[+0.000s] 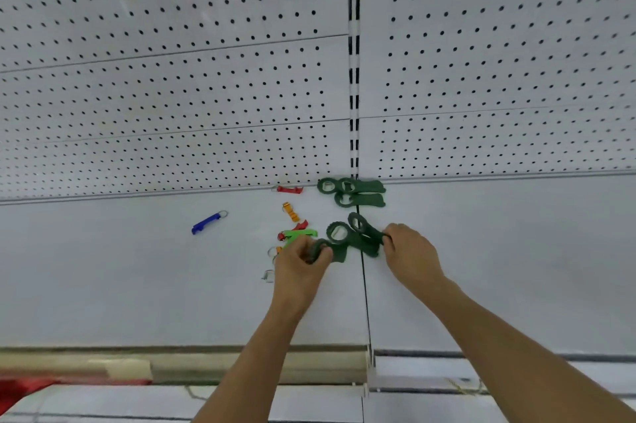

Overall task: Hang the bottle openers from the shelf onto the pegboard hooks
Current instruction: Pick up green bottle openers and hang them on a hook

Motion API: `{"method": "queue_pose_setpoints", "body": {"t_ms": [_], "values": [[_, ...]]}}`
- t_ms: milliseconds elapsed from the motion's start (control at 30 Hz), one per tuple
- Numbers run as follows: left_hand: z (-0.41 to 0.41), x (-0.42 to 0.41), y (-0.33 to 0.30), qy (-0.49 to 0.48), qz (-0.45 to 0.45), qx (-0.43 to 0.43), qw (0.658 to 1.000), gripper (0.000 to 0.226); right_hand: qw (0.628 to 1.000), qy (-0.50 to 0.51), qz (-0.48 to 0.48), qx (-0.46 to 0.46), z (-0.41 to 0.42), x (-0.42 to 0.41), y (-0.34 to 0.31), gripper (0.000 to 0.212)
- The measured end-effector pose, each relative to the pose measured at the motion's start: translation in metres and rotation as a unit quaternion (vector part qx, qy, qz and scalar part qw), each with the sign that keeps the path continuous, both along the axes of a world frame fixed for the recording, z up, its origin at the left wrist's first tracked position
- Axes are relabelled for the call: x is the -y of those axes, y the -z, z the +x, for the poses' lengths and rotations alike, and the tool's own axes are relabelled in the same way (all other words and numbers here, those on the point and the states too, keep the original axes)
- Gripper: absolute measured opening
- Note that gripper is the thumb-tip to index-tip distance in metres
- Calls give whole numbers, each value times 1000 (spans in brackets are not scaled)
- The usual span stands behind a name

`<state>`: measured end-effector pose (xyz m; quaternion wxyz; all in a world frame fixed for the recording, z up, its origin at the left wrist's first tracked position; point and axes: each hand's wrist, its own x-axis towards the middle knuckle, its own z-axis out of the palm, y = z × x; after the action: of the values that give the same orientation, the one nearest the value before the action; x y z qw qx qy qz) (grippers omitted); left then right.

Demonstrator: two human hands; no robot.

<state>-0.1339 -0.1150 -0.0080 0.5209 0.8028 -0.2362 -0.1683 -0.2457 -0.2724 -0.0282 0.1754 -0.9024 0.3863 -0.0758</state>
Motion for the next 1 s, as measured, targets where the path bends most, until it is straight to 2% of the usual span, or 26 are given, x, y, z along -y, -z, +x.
{"method": "queue_pose_setpoints", "body": {"t_ms": [133,267,333,400,633,1000], "values": [[-8,0,-12,-17,-52,-65,996,10,977,96,120,150,-28,-12,-3,18],[-28,8,-26,-2,-111,-113,987,6,878,148,329,314,-63,-25,-21,19],[-46,15,-36,23,-138,-157,978,4,837,155,380,362,-83,-30,-31,19],[-68,23,-43,43,-131,-184,973,5,818,158,397,384,-104,-32,-37,19],[-172,69,-46,111,-108,-189,970,9,819,139,397,390,-216,-23,-53,19],[-393,119,-50,182,-108,-194,958,21,826,142,370,401,-443,4,-61,15]]}}
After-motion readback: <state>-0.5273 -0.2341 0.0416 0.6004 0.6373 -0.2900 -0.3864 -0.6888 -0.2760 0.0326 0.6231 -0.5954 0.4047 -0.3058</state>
